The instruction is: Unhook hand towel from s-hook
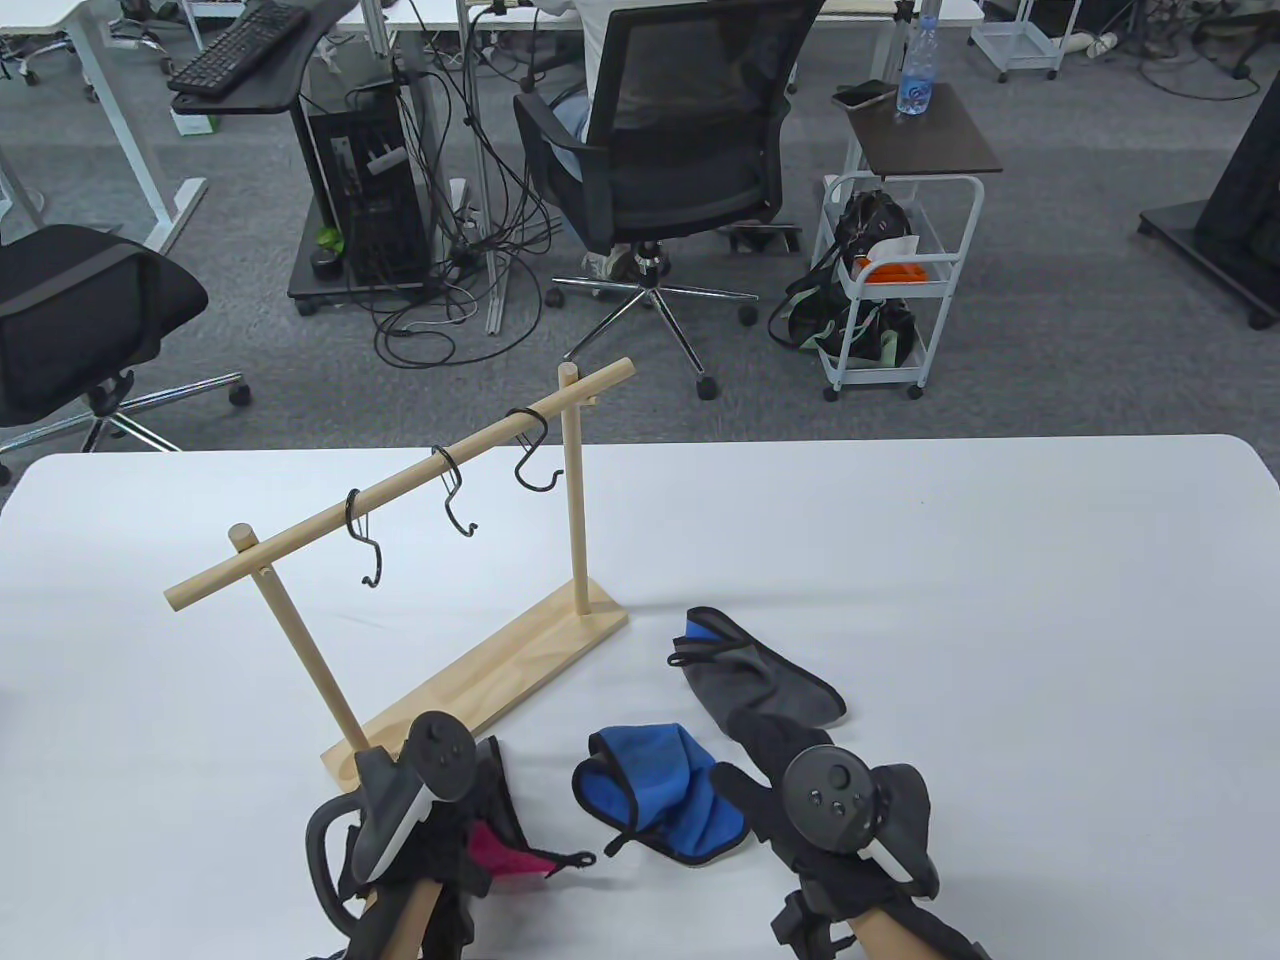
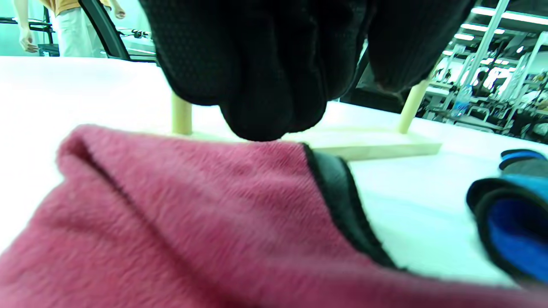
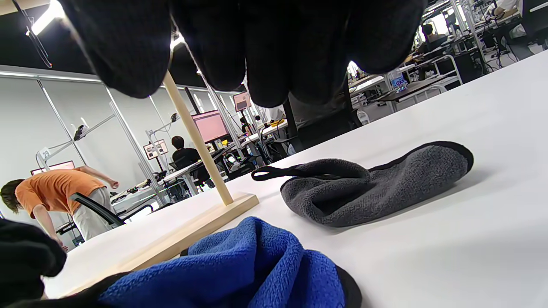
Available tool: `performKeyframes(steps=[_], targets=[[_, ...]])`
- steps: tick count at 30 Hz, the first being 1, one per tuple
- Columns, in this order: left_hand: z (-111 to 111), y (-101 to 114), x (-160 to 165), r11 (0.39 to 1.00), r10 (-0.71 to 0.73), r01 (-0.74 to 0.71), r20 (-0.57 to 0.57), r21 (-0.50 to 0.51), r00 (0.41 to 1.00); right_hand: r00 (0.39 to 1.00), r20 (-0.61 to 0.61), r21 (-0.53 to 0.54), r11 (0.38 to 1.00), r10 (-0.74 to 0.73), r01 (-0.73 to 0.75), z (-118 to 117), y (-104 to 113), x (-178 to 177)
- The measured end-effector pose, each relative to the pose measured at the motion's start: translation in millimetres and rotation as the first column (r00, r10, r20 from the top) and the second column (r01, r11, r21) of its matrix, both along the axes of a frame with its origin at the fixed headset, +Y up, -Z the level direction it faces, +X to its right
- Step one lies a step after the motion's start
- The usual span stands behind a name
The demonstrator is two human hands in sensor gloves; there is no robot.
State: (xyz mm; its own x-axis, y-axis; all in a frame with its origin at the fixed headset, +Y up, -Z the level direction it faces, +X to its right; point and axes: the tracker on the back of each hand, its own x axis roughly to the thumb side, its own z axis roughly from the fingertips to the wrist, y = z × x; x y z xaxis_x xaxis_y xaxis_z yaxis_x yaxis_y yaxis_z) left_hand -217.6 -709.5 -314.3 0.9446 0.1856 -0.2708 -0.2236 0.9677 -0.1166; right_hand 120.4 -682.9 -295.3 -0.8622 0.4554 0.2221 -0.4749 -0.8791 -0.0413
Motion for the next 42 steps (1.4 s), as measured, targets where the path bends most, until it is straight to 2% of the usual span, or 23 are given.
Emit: performKeyframes(steps=[12,18,29,34,42], targets=[[8,52,33,0.979,0.033,-0.055,0.117,0.194,0.993,1.0,-0.014,0.011,1.0,0.002,-0.002,1,0,-2],[16,63,48,0.955,0.068,-0.114,0.172,0.274,0.983,1.0,-0.023,0.02,1.0,0.006,-0.006,2,0,-3],[31,63,64,0.917,0.116,-0.231,0.335,0.327,0.935,0.999,-0.047,0.044,0.999,0.02,-0.018,9,2,-9],[34,54,67,0.902,0.108,-0.254,0.387,0.349,0.916,0.998,-0.056,0.052,0.998,0.026,-0.023,11,2,-12],[36,34,71,0.911,0.101,-0.255,0.423,0.325,0.901,0.997,-0.064,0.054,0.998,0.04,-0.037,12,1,-15]])
